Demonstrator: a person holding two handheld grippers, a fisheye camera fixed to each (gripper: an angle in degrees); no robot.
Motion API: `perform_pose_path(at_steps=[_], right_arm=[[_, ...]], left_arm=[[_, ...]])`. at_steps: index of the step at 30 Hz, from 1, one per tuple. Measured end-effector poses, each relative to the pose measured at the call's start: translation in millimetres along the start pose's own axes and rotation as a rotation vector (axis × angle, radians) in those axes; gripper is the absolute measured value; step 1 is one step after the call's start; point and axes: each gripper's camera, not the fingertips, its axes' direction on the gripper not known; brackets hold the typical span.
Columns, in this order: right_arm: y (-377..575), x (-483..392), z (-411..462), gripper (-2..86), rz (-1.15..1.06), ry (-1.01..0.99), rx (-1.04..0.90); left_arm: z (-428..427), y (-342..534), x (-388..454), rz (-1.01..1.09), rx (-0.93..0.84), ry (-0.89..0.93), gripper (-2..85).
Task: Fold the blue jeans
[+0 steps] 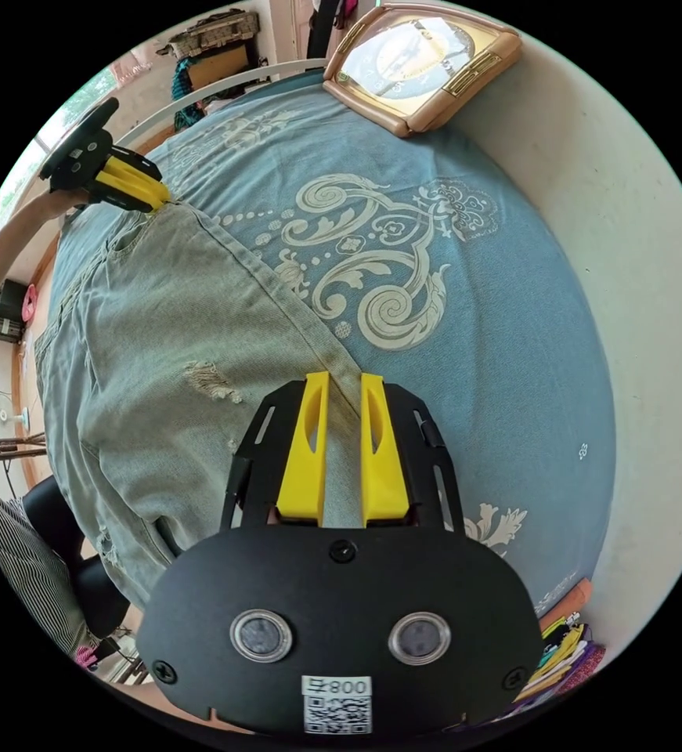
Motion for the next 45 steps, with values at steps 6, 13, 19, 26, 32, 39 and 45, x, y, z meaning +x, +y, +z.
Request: perform_pose_path(at_steps=[6, 13, 19, 26, 32, 39, 45], right_arm=[[-15, -16, 5, 5.9, 0.012, 0.027, -0.01], [-25, -27, 10, 5.1, 0.016, -0.005, -0.009], [-27, -54, 13, 2.5, 0.002, 0.104, 0.006], [-24, -75, 17, 1.7, 0.008, 0.112, 0.014], [-14, -94, 14, 1.4, 0.08, 0.104, 0.026], [12, -121, -12, 1.2, 0.105, 0.111, 0.09], [50, -150, -44, 1.1, 0.164, 0.072, 0.157]], left_arm=[[-11, -5, 10, -0.056, -0.014, 0.024, 3.1], [-17, -3, 16, -0.119, -0.038, 0.103, 2.9], [-24, 11, 51, -0.098, -0.02, -0.067, 2.4], [-20, 39, 70, -0.17, 0.038, -0.027, 2.0], [-25, 63, 97, -0.186, 0.043, -0.102, 1.8], [-38, 111, 124, -0.207, 0.099, -0.106, 1.6], [-44, 155, 155, -0.222, 0.128, -0.125, 1.5]])
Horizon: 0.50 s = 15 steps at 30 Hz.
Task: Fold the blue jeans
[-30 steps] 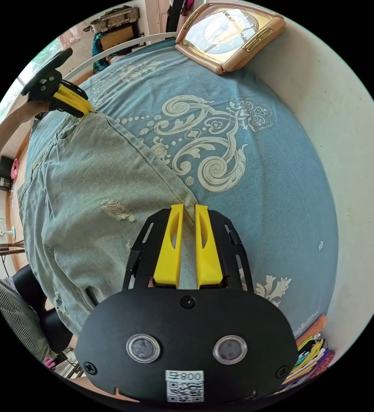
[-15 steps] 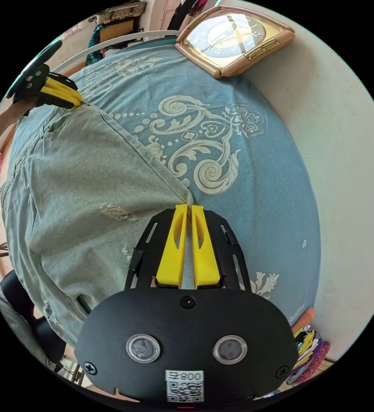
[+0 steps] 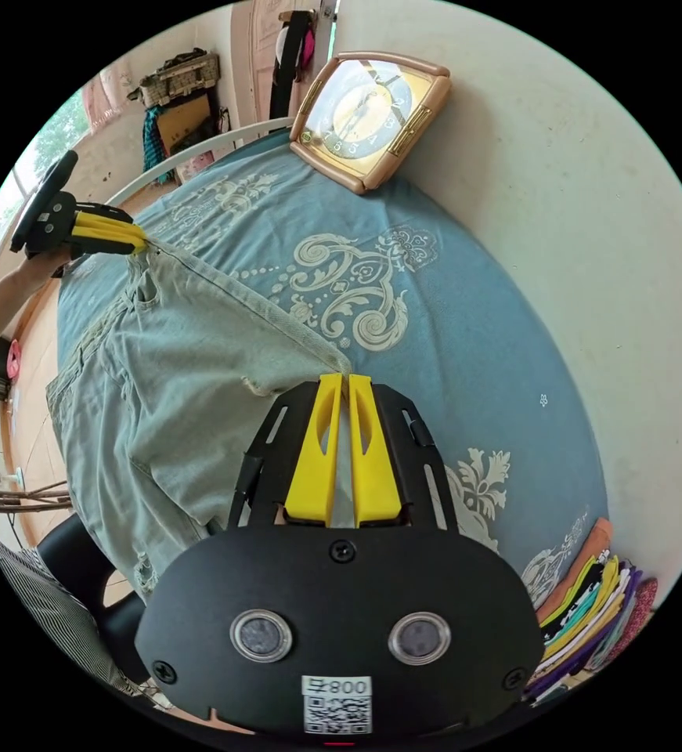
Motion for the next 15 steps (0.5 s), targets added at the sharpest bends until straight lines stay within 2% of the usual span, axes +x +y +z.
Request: perform_pose_path(at_steps=[15], right_arm=[[147, -115, -97, 1.4, 0.036, -0.026, 0.107]], left_arm=[[-23, 169, 62, -0.021, 0.121, 0.043, 1.0]])
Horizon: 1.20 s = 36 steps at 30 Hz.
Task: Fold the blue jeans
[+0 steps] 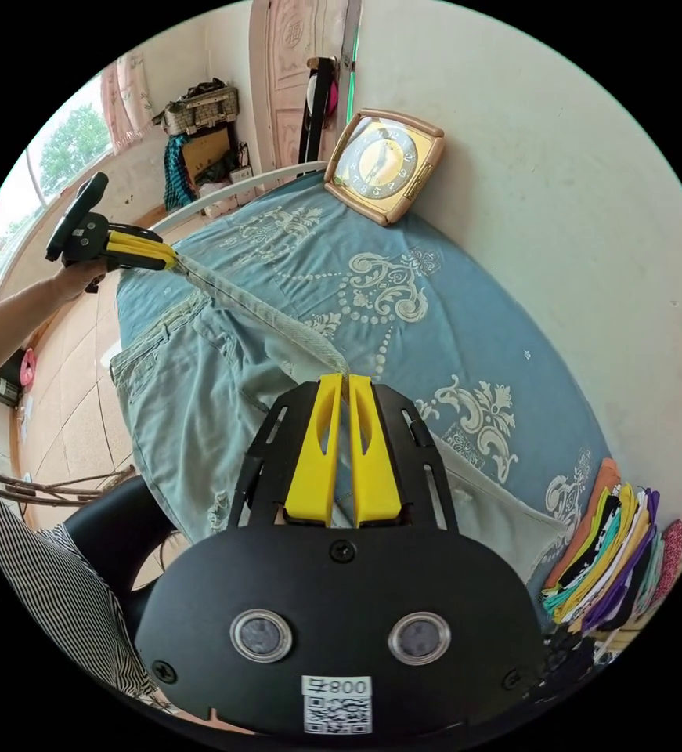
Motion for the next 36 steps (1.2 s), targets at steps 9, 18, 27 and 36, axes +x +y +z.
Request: perform_pose_path(at_steps=[9, 18, 27, 36], right_arm=[[83, -87, -30, 1.3, -0.062, -0.043, -0.024], [154, -158, -16, 1.4, -0.102, -0.087, -0.113], [207, -203, 13, 1.4, -0.136, -0.144, -0.206], [242, -215, 32, 1.4, -0.105, -0.19, -0.238]], left_arm=[[13, 101, 27, -0.004, -0.022, 0.063, 1.1], [47, 175, 48, 0.03, -0.084, 0.119, 1.2], [88, 224, 59, 0.038, -0.13, 0.158, 1.0], [130, 243, 66, 0.03, -0.155, 0.178, 1.0]])
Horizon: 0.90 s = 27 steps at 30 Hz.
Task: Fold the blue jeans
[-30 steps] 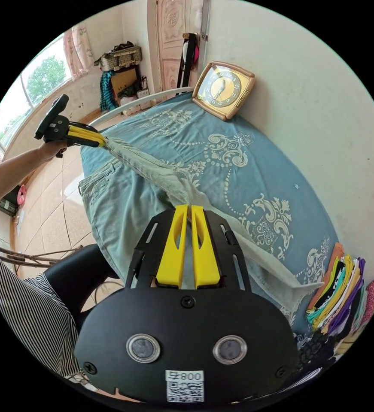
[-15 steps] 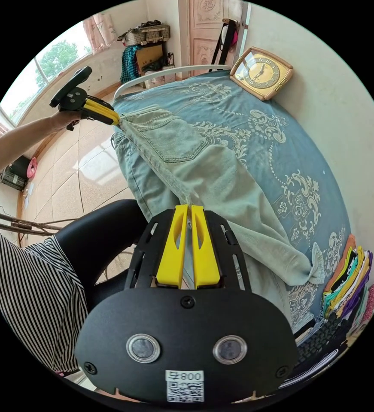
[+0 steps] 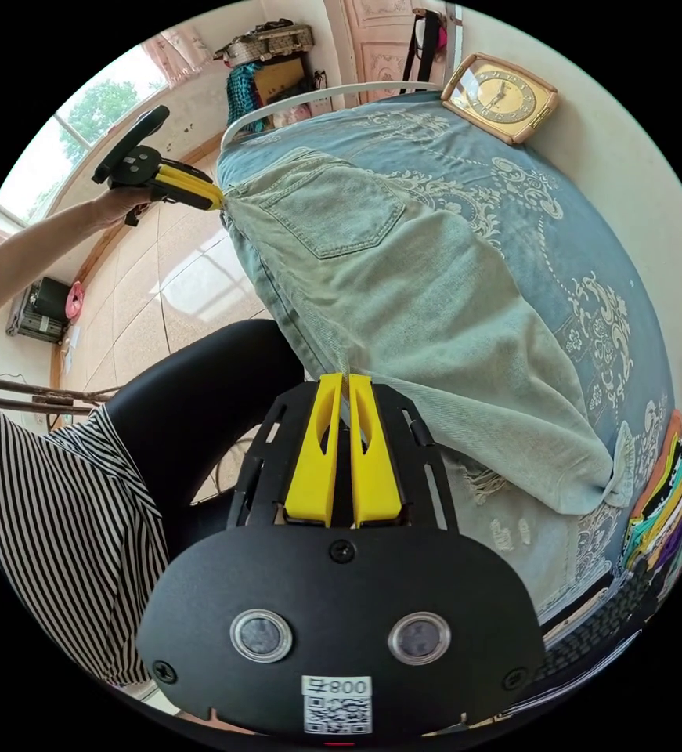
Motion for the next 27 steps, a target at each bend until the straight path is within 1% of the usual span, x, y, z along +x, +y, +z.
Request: perform_pose_path(at_steps=[6, 11, 18, 22, 27], right_arm=[[10, -1, 33, 1.5, 0.013, -0.006, -0.068], [22, -6, 53, 1.9, 0.002, 0.037, -0.099], [41, 2, 47, 2.0, 0.023, 0.001, -0.067], [50, 7, 35, 1.9, 0.058, -0.03, -0.068], [71, 14, 9, 1.8, 0.08, -0.071, 0.007]], left_arm=[[34, -1, -1, -0.017, -0.037, 0.019, 1.8], [53, -2, -4, -0.054, -0.044, 0.045, 2.3], [65, -1, -15, -0.129, -0.026, 0.13, 2.8], [67, -3, -16, -0.135, -0.018, 0.135, 2.9], [78, -8, -13, -0.141, -0.034, 0.13, 2.7]])
